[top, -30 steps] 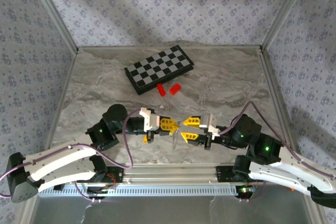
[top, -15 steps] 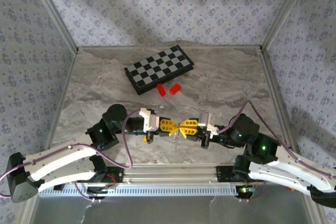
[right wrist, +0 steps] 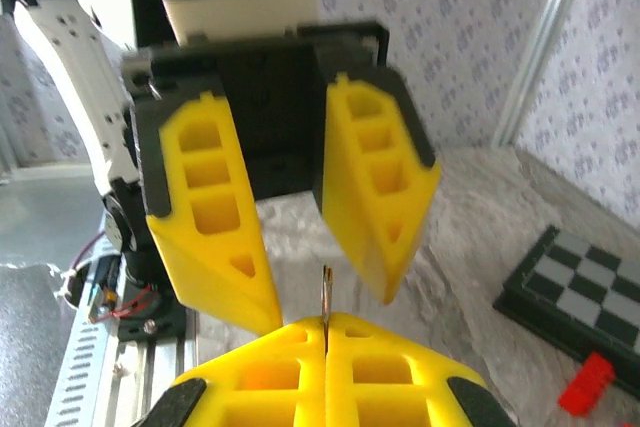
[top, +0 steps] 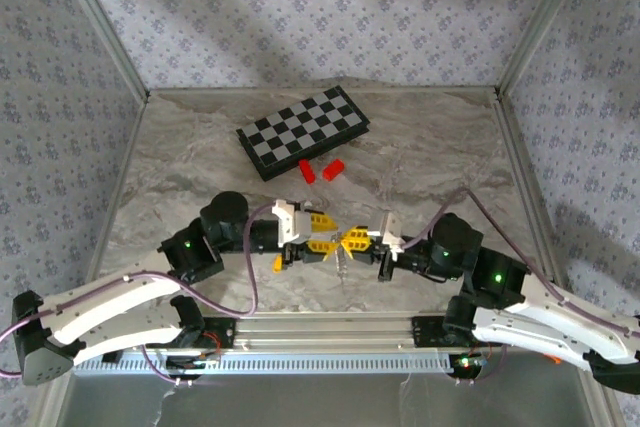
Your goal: Put the keys on the keyring
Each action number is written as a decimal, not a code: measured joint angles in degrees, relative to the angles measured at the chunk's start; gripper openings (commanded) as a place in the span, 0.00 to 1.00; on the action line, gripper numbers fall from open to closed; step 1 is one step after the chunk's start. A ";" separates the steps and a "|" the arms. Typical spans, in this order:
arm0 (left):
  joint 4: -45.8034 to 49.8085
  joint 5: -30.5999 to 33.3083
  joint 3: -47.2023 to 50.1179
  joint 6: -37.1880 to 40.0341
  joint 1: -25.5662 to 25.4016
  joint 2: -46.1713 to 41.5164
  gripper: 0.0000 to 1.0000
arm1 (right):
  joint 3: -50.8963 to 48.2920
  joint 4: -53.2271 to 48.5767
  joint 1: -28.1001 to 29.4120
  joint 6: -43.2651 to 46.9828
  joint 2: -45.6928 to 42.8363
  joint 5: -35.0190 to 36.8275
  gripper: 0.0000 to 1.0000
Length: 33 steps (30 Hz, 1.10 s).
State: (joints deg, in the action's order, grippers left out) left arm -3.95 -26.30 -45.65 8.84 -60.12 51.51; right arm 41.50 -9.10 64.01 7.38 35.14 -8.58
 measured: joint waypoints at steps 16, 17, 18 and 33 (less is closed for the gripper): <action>21.00 4.37 -7.74 5.55 -0.02 2.91 0.34 | 12.79 -17.33 -0.20 2.14 10.03 3.72 0.00; 21.16 4.15 -7.89 5.68 -0.02 3.04 0.34 | 13.11 -17.79 -0.24 2.36 10.38 3.37 0.00; 21.33 4.00 -8.00 5.75 -0.02 3.04 0.33 | 13.33 -18.16 -0.24 2.51 10.69 3.02 0.00; 22.86 2.54 -9.07 7.61 -0.02 3.87 0.17 | 13.97 -20.13 -0.24 3.04 12.55 -0.26 0.00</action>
State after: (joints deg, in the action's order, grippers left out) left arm 18.92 -23.77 -54.72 16.45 -60.14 55.37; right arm 55.46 -29.23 63.77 10.41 47.68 -8.84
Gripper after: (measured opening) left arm 0.176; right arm 0.051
